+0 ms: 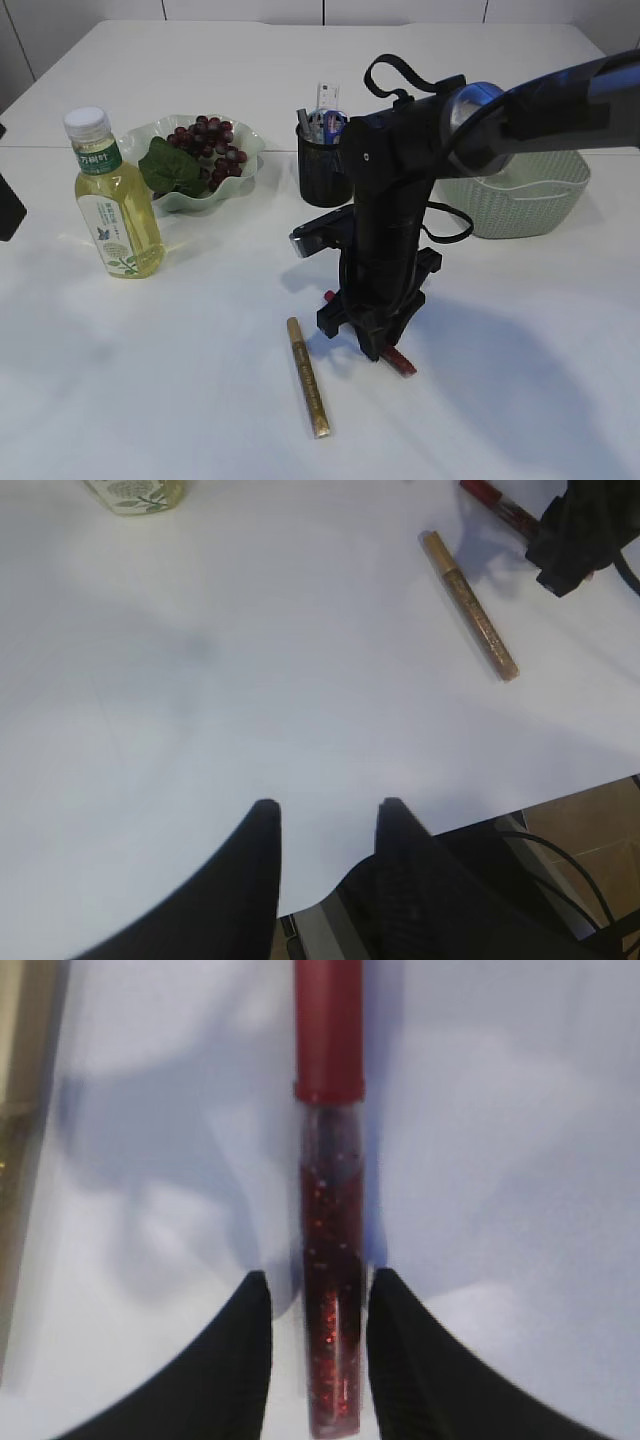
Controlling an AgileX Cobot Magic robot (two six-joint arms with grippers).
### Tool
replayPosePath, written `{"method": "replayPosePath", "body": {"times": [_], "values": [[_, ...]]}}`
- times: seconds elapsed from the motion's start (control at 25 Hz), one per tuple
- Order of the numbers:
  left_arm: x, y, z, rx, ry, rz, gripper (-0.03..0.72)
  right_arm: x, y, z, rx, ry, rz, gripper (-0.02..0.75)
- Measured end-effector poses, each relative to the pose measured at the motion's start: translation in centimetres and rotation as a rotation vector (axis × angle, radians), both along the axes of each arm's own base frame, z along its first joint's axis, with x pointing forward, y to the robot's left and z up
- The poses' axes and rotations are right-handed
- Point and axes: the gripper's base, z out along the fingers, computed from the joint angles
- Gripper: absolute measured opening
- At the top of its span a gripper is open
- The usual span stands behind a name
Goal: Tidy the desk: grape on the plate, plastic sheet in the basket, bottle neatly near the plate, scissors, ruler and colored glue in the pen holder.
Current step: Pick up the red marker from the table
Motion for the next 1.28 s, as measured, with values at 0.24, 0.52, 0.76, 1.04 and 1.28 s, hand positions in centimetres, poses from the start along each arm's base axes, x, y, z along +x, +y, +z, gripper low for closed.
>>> {"method": "replayPosePath", "body": {"times": [0.24, 0.52, 0.76, 1.04, 1.28], "values": [[0.0, 0.0, 0.0, 0.0, 0.0, 0.0, 0.239, -0.02, -0.01, 0.0, -0.001, 0.002, 0.0, 0.244], [0.0, 0.0, 0.0, 0.0, 0.0, 0.0, 0.239, -0.01, -0.03, 0.0, -0.003, 0.001, 0.001, 0.244], [0.0, 0.0, 0.0, 0.0, 0.0, 0.0, 0.239, 0.02, -0.01, 0.0, -0.001, -0.003, 0.001, 0.241], [0.0, 0.0, 0.0, 0.0, 0.0, 0.0, 0.24, 0.03, -0.03, -0.06, -0.003, -0.002, 0.004, 0.24], [0.0, 0.0, 0.0, 0.0, 0.0, 0.0, 0.24, 0.03, -0.03, -0.06, -0.003, -0.002, 0.004, 0.239]]}}
